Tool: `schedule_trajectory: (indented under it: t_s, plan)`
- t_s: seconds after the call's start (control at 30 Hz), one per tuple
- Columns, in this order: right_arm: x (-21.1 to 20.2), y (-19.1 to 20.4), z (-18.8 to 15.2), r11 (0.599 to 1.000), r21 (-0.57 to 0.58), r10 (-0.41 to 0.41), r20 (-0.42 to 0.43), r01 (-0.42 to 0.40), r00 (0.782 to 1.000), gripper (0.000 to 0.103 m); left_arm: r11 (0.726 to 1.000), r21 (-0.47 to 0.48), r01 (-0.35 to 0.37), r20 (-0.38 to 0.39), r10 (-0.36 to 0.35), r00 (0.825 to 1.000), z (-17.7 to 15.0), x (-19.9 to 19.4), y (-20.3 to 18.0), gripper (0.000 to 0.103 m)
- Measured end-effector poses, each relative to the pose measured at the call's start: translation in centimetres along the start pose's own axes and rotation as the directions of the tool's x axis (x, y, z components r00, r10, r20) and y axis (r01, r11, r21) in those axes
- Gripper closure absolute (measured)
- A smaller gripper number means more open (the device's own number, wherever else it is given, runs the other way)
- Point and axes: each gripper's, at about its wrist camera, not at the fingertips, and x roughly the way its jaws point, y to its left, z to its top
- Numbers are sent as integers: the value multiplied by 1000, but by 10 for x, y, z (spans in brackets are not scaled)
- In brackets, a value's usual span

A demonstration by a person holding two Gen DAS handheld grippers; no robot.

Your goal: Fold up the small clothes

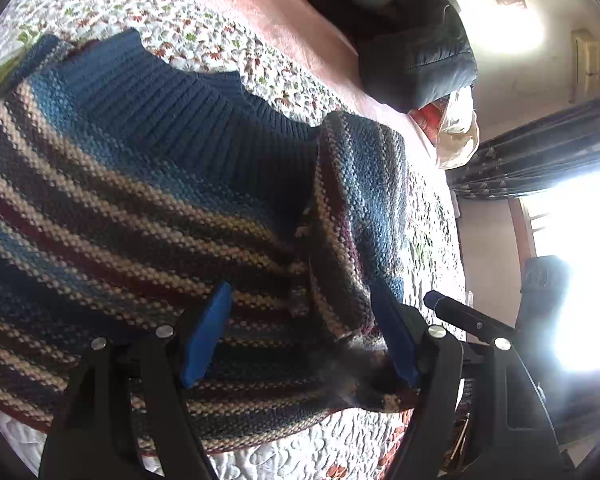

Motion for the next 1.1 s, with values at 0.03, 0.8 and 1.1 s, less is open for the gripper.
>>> schedule_trajectory:
  t_s: [0.03,0.8,1.1]
  plan:
    - [-1,-11,-5,1000,21,-4,0,4,1000,52,1000,-11,13,-12,-13,1000,1,6,-1,32]
    - [12,-51,-33,994,108,27,21,-29,999,51,999,11,-49,-143,50,988,7,53,-44,44]
    - [10,-57,-29,993,116,24,25,-27,999,51,986,66,-153,-166,162,973,23,82,-61,53]
